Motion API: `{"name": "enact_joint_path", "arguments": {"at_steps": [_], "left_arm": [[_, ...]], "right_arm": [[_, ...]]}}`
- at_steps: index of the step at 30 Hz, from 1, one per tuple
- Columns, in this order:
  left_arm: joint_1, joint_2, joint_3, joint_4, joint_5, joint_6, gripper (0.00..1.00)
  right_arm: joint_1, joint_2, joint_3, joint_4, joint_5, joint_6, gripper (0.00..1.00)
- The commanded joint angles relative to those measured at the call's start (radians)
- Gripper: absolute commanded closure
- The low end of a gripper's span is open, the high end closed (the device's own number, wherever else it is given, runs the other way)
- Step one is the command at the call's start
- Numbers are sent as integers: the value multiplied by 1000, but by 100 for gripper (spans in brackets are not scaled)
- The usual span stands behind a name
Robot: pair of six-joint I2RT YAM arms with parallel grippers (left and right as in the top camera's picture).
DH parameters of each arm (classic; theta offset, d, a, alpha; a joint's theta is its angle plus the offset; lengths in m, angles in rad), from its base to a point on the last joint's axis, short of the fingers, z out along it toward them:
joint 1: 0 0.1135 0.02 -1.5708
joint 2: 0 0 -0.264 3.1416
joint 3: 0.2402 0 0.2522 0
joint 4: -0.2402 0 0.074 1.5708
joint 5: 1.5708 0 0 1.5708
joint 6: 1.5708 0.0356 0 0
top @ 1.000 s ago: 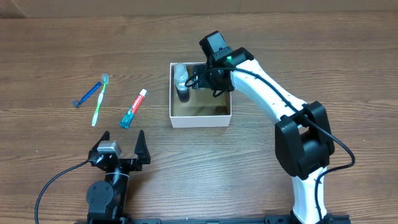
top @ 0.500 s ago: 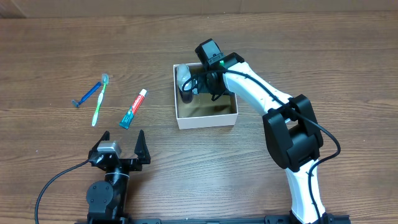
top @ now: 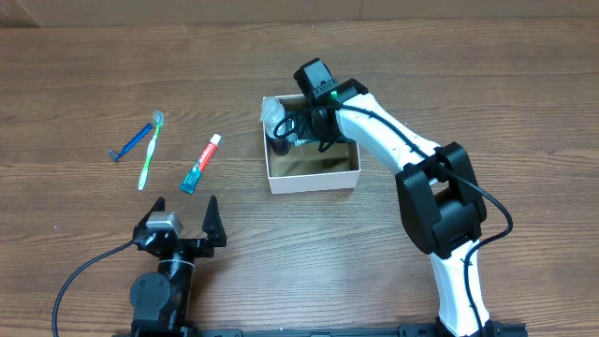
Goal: Pack container
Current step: 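Lower the soap bar beside the bottle and open the right gripper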
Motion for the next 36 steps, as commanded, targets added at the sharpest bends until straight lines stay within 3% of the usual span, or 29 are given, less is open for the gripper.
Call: {"name": "enact_joint_path", "arguments": {"at_steps": [1,9,27,36], "left_arm": [[6,-8,-3,2,7,19,0],[6,-8,-3,2,7,19,0],[6,-8,-3,2,7,19,0],[6,-8,-3,2,7,19,0]], "right_arm": [[-12,-3,5,-13,19,6,0],[-12,-6,43,-68,19,6,0],[-14,-10,405,-433,71,-35,0],[-30,-11,651,-716,71,-30,0]]}}
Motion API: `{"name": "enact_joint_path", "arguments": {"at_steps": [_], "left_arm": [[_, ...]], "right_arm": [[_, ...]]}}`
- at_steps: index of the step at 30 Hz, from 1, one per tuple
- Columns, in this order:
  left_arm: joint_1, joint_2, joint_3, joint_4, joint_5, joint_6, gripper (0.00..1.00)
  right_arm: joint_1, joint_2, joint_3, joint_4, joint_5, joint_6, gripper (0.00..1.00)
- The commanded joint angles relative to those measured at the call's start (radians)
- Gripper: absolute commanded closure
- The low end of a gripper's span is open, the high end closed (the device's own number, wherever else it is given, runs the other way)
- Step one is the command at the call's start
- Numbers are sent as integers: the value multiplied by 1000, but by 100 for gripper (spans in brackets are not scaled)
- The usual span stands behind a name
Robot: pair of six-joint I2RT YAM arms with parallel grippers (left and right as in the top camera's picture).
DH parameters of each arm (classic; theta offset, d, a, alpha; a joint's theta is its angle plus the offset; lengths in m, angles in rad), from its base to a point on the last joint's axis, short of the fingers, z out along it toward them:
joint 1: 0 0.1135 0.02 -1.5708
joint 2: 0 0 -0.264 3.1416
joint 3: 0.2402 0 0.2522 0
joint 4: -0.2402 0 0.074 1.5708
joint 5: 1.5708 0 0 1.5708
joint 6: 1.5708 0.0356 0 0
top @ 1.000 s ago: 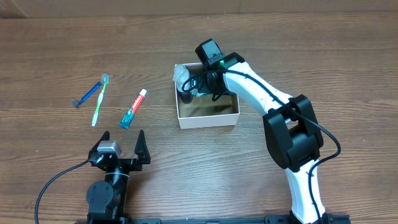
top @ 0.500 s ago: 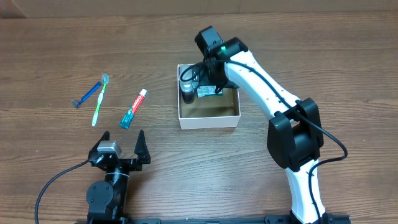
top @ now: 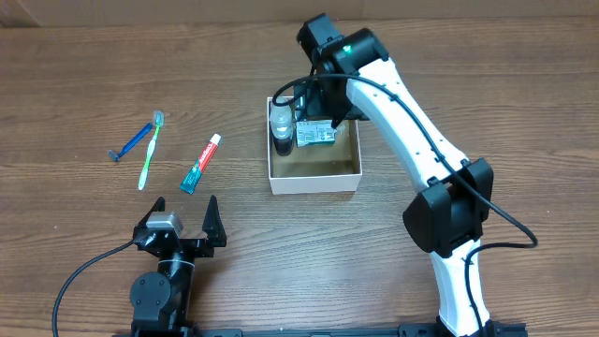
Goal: Pack container
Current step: 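Lower the soap bar beside the bottle and open the right gripper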
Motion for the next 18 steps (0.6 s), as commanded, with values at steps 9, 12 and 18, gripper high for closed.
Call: {"name": "enact_joint_path", "arguments": {"at_steps": [9,12,18], "left_arm": [[6,-8,-3,2,7,19,0],[6,-8,-3,2,7,19,0],[6,-8,-3,2,7,19,0]], "right_arm": [[-86,-56,135,-195,-24,18,0],[-103,-56,63,-195,-8,23,0],[-167,-56,-78,-195,37,76,0]]}}
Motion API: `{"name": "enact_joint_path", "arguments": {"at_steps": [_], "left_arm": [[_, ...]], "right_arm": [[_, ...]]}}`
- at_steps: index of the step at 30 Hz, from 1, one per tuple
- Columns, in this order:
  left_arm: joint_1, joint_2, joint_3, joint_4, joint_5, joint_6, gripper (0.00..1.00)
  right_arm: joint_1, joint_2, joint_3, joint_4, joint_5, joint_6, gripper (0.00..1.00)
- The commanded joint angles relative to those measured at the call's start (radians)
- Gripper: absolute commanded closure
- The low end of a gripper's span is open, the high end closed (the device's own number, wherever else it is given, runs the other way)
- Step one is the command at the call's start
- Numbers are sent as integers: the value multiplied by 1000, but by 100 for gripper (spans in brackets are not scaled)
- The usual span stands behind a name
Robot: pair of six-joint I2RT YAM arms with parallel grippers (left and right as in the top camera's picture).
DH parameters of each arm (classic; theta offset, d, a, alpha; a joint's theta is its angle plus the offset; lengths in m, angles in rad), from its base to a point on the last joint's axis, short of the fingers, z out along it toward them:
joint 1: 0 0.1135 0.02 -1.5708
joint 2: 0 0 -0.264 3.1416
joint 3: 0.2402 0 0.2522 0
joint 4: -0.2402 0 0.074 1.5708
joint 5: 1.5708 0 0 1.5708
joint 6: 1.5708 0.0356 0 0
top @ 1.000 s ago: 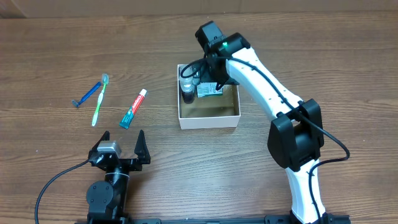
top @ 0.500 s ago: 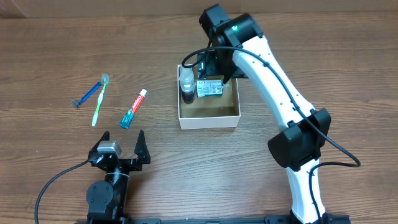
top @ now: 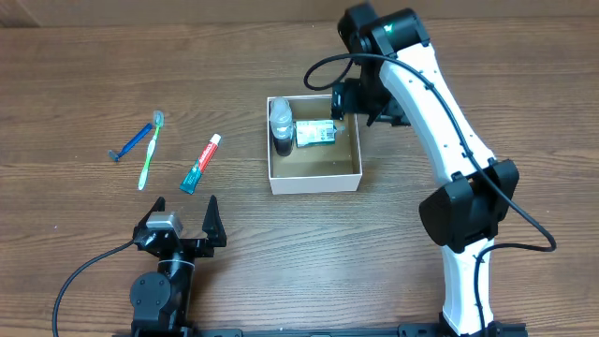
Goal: Pack container
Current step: 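Lower the soap bar beside the bottle and open the right gripper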
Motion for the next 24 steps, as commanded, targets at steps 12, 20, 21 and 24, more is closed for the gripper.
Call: {"name": "enact_joint_path", "arguments": {"at_steps": [12,20,21,24], "left_arm": [[6,-8,-3,2,7,19,0],[6,-8,-3,2,7,19,0],[6,-8,-3,2,7,19,0],[6,-8,-3,2,7,19,0]], "right_arm": [[-109,-34,-187,23,27,29,0],[-66,-34,-384,149,-4,37,0],[-60,-34,-397,163,-5,40,0],[-41,-34,-418,194,-20,47,0]]}}
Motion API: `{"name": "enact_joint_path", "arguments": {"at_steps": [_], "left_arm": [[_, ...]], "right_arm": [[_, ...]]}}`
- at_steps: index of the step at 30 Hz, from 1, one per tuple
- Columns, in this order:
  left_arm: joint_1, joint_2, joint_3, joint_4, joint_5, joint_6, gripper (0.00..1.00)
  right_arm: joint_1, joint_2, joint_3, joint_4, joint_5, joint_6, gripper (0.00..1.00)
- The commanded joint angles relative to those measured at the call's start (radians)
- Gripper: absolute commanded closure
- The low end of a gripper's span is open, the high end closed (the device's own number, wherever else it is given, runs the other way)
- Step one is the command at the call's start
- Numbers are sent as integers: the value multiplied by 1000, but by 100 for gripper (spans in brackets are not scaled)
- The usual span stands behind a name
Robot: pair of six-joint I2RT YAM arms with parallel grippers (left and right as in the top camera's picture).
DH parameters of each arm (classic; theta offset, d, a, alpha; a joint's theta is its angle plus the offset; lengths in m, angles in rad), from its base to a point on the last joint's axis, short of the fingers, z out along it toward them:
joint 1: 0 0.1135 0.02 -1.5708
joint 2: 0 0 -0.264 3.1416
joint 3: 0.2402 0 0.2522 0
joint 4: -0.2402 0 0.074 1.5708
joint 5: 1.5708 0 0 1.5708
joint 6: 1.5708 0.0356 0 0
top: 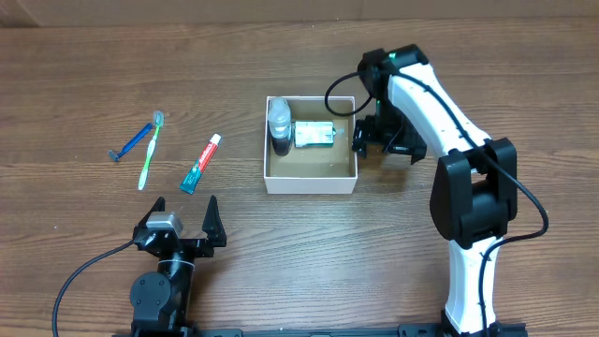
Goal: Pack container
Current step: 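Lower the soap bar beside the bottle and open the right gripper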
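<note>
The white box (310, 183) sits mid-table. Inside it, a small clear bottle (279, 123) with a dark base lies along the left wall. A green-and-white packet (314, 135) rests beside the bottle at the back. My right gripper (365, 142) hangs just outside the box's right wall, open and holding nothing. To the left on the table lie a toothpaste tube (200, 163), a green toothbrush (150, 150) and a blue razor (134, 142). My left gripper (184, 215) stays near the front edge, open and empty, below the toothpaste.
The wooden table (84, 225) carries nothing else. The right arm's white links (440, 103) arch over the table to the right of the box. A black cable (80, 276) trails from the left arm's base.
My right gripper has moved from above the box's back right corner down to beside its right wall. The box now sits slightly nearer the front. Bottle and packet remain inside.
First my right gripper was down inside the box at its back left, by the bottle. Then it stood over the back of the box with the packet below it. Later it was clear of the box, and now beside it. The left arm never moved.
</note>
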Motion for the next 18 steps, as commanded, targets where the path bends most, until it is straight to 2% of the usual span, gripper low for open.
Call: {"name": "enact_joint_path", "arguments": {"at_steps": [1,11,18], "left_arm": [[6,-8,-3,2,7,19,0],[6,-8,-3,2,7,19,0],[6,-8,-3,2,7,19,0]], "right_arm": [[34,-32,-27,35,-27,24,0],[3,-35,-9,61,-26,7,0],[-59,-64,25,153,-38,-151,0]]}}
